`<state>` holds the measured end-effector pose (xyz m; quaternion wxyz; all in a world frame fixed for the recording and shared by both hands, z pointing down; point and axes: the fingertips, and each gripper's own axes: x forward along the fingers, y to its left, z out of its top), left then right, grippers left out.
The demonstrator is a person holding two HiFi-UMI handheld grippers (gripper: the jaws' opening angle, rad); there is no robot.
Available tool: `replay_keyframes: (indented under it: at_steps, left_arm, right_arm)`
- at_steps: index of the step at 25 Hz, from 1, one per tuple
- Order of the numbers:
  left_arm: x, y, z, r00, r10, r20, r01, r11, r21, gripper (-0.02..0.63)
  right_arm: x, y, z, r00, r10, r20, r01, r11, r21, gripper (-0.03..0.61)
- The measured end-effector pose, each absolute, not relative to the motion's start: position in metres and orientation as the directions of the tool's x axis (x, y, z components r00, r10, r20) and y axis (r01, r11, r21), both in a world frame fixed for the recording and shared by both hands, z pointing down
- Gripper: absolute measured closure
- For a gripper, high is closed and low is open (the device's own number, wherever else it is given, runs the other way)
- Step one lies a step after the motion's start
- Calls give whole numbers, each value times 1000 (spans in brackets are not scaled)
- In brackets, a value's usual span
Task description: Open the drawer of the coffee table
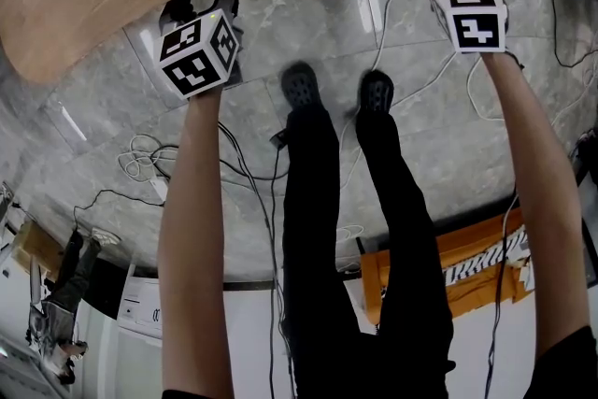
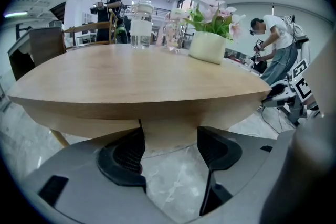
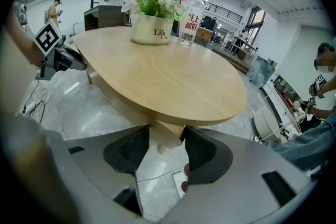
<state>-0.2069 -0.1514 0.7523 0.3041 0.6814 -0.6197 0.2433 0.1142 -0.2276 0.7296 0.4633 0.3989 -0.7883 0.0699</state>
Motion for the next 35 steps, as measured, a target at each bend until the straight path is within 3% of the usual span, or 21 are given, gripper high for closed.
replay_keyframes:
  at_steps: [35]
  left_arm:
    - [-188, -26, 761, 95, -600, 795, -994, -20, 103, 341]
  right_arm:
    - [142, -108, 738, -217, -482, 849, -668, 707, 231, 388]
